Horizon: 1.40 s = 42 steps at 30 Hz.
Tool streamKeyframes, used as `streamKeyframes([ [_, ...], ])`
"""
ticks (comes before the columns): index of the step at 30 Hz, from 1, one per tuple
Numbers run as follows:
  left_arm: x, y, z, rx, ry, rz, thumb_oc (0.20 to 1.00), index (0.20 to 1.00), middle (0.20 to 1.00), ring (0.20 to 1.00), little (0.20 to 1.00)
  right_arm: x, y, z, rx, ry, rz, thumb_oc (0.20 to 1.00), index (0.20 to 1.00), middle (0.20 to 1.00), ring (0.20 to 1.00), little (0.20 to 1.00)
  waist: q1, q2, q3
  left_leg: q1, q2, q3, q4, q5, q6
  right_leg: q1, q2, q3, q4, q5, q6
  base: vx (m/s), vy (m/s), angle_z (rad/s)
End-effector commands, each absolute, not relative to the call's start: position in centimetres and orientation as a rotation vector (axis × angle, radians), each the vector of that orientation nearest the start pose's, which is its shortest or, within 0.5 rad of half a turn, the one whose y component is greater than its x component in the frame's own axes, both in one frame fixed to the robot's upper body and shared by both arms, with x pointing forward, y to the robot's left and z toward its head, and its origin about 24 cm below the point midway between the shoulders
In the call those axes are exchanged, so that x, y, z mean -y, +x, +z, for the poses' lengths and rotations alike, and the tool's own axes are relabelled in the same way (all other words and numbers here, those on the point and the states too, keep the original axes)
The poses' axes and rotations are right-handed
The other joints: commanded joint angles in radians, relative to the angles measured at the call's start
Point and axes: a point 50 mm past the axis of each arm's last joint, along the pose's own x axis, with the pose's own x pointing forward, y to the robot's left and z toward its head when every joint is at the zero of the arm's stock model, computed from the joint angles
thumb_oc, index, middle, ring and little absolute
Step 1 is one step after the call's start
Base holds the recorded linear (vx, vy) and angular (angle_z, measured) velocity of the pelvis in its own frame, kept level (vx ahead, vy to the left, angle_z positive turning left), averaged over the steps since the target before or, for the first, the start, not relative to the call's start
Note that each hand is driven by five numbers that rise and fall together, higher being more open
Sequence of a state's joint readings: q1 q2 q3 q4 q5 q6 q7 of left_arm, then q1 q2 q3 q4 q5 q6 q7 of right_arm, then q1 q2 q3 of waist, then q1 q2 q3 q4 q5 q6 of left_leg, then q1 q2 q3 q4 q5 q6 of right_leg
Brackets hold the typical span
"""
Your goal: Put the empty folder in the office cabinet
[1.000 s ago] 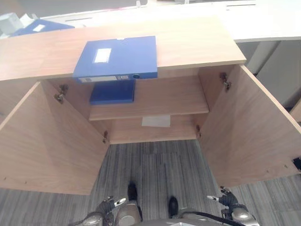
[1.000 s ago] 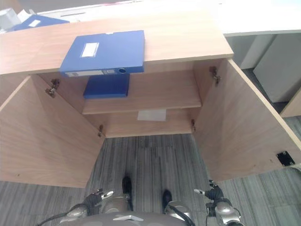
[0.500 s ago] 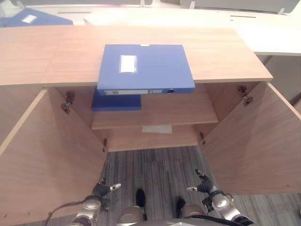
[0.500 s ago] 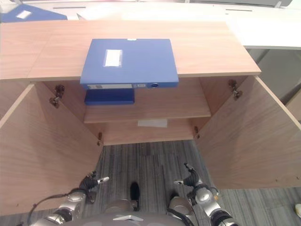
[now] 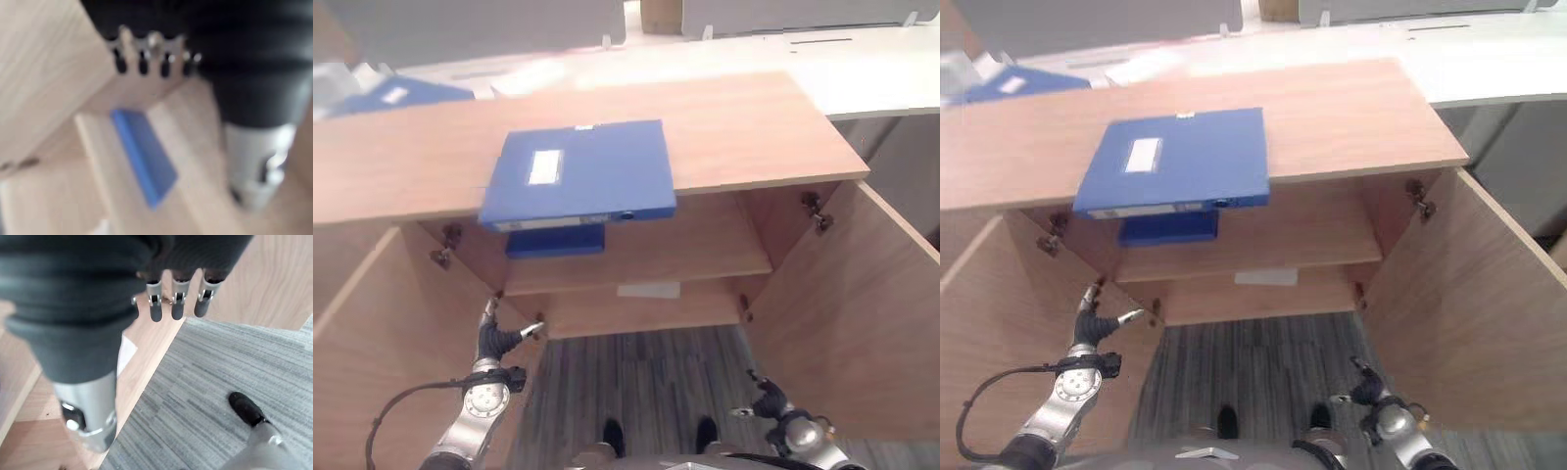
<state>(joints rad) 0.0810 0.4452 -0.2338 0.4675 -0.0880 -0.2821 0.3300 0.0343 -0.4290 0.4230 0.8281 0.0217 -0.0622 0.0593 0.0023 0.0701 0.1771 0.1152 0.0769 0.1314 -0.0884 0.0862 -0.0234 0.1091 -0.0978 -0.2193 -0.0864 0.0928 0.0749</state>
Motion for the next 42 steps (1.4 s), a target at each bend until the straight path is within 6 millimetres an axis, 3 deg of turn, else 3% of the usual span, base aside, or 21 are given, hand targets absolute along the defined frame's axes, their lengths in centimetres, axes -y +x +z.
streamKeyframes([
  [1,-26.2,22.1,-1.6,-0.102,0.606,0.336,1.0,1.0,1.0,1.0,1.0,22.2,16.9,-11.6,-0.819,-0.471,0.268,1.0,1.0,1.0,1.0,1.0,0.013,-0.077,0.015,-0.03,0.018,0.03,0.005,-0.08,-0.032,0.012,-0.02,0.01,-0.001,-0.078,0.015,0.02,-0.043,0.02],
  [4,-26.9,21.5,-0.5,-0.006,0.72,0.484,1.0,1.0,1.0,1.0,1.0,22.1,16.5,-11.9,-0.832,-0.433,0.228,1.0,1.0,1.0,1.0,1.0,0.023,-0.082,0.007,-0.022,0.025,0.024,0.001,-0.082,-0.04,0.022,-0.018,-0.002,-0.001,-0.085,0.012,0.02,-0.043,0.09],
  [9,-27.1,20.7,0.6,0.12,0.858,0.587,1.0,1.0,1.0,1.0,1.0,21.9,16.0,-12.3,-0.842,-0.409,0.211,1.0,1.0,1.0,1.0,1.0,0.038,-0.089,0.002,-0.015,0.033,0.019,0.001,-0.09,-0.05,0.035,-0.019,-0.017,-0.001,-0.093,0.013,0.01,-0.026,0.02],
  [17,-26.9,21.5,2.5,0.301,1.076,0.526,1.0,1.0,1.0,1.0,1.0,21.9,15.4,-12.6,-0.861,-0.399,0.206,1.0,1.0,1.0,1.0,1.0,0.032,-0.086,-0.016,-0.002,0.029,0.015,0.001,-0.108,-0.051,0.047,-0.022,-0.018,-0.001,-0.1,0.019,0.02,0.001,0.03],
  [30,-27.3,24.7,4.5,0.399,1.227,0.445,1.0,1.0,1.0,1.0,1.0,22.5,14.6,-12.7,-0.88,-0.414,0.203,1.0,1.0,1.0,1.0,1.0,-0.046,-0.066,-0.044,0.03,0.014,0.038,0.001,-0.14,-0.033,0.047,-0.026,0.044,-0.001,-0.1,0.035,0.04,0.044,-0.06],
  [42,-27.3,27.5,4.2,0.333,1.317,0.394,1.0,1.0,1.0,1.0,1.0,22.7,14.2,-12.8,-0.897,-0.44,0.219,1.0,1.0,1.0,1.0,1.0,-0.106,-0.058,-0.062,0.062,0.006,0.07,0.001,-0.158,-0.02,0.053,-0.027,0.086,-0.001,-0.097,0.044,0.04,0.033,-0.11],
])
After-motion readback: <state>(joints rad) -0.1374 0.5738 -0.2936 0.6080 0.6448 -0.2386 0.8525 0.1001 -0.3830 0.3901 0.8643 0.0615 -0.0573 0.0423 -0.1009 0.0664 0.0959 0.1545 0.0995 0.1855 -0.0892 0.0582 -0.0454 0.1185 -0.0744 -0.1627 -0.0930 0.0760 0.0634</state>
